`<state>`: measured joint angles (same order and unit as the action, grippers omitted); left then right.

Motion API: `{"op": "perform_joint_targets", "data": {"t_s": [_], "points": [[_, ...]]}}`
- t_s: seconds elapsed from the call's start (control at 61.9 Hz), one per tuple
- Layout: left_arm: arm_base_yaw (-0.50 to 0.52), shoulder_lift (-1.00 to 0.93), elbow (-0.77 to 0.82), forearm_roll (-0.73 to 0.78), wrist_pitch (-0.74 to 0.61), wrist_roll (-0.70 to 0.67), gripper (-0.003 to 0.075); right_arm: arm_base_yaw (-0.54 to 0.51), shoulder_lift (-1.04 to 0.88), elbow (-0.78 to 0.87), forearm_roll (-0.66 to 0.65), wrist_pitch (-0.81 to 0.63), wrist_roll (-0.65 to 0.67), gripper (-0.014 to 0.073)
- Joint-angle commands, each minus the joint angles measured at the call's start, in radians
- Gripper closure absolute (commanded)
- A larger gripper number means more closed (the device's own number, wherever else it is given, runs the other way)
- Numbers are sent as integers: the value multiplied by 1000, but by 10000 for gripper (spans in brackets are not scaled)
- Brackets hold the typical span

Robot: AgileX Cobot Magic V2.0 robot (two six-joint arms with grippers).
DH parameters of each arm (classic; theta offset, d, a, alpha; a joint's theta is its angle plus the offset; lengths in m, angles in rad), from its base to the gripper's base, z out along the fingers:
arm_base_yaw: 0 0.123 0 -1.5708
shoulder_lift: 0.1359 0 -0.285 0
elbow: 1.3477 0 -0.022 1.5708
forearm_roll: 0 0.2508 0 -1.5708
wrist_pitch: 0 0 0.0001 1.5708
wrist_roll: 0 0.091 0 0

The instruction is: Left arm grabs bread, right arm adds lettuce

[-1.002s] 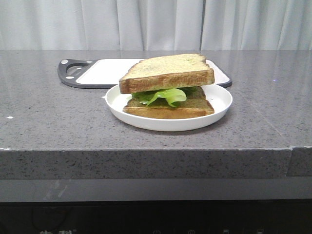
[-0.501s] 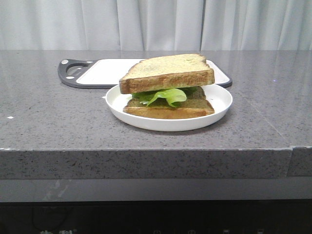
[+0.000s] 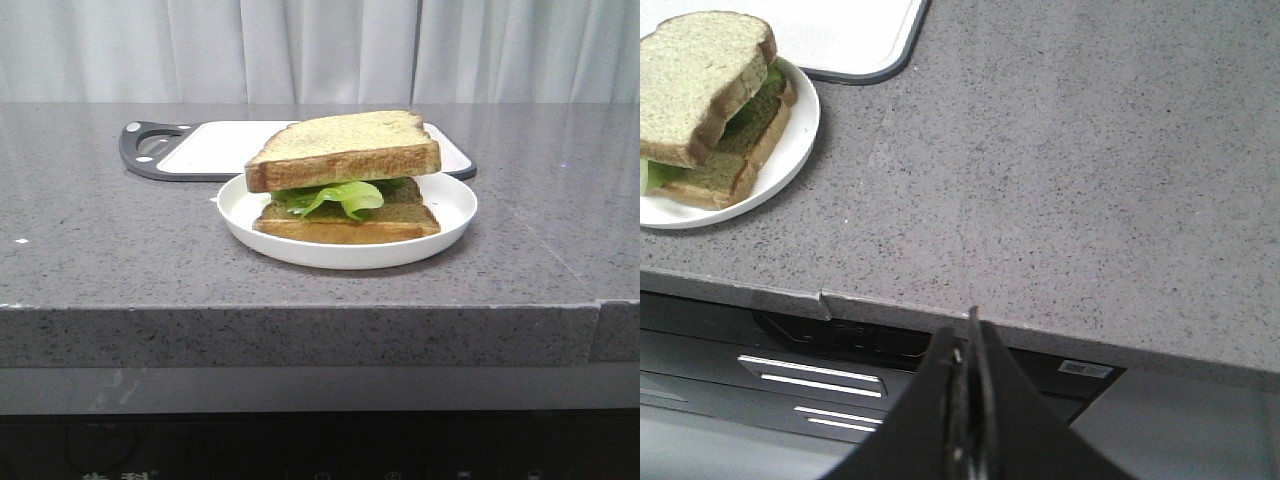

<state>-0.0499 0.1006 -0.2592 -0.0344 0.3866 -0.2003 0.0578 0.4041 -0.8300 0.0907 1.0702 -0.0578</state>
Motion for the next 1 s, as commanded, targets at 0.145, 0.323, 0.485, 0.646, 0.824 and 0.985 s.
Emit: {"op": "perform_joint_targets", "data": {"t_s": [0.145,0.323,0.485,0.646,0.824,0.985], "points": [[1,-52,136,-24,-238,-10,741,-7,9,-20,-9,-66,2,712],[1,-117,246,-24,-387,-10,741,-7,9,-20,-9,-66,2,712],[-1,-125,269,-20,-412,-8,741,-7,10,-20,-9,-64,2,712],[1,-122,269,-17,-418,-8,741,-7,10,-20,-9,-62,2,712],[1,-122,269,-16,-425,-4,741,-7,10,-20,-9,-62,2,712],[1,-122,269,-27,-449,130,741,-7,10,-20,-9,-62,2,712]]}}
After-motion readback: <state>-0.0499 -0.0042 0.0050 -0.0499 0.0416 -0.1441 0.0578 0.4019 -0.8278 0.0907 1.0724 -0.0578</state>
